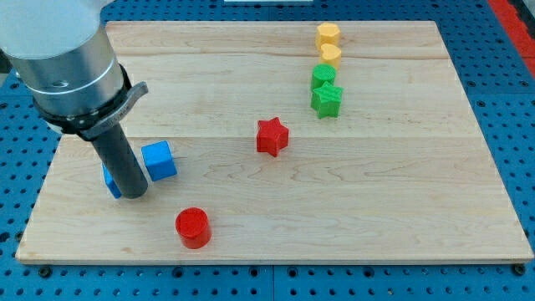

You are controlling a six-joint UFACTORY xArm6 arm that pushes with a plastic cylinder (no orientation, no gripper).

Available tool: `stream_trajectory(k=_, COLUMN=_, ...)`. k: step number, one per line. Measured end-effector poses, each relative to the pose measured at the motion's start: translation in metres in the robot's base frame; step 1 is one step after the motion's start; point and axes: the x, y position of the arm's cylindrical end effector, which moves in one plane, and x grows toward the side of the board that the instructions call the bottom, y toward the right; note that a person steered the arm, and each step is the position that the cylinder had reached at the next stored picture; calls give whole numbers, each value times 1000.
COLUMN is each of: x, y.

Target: Separate the red circle and the blue triangle

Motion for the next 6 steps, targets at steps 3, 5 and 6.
stream_trajectory(k=3, x=-19, y=-32)
stream_trajectory(k=5, x=-30, y=-40)
stream_trajectory(k=6, x=-36, y=-20)
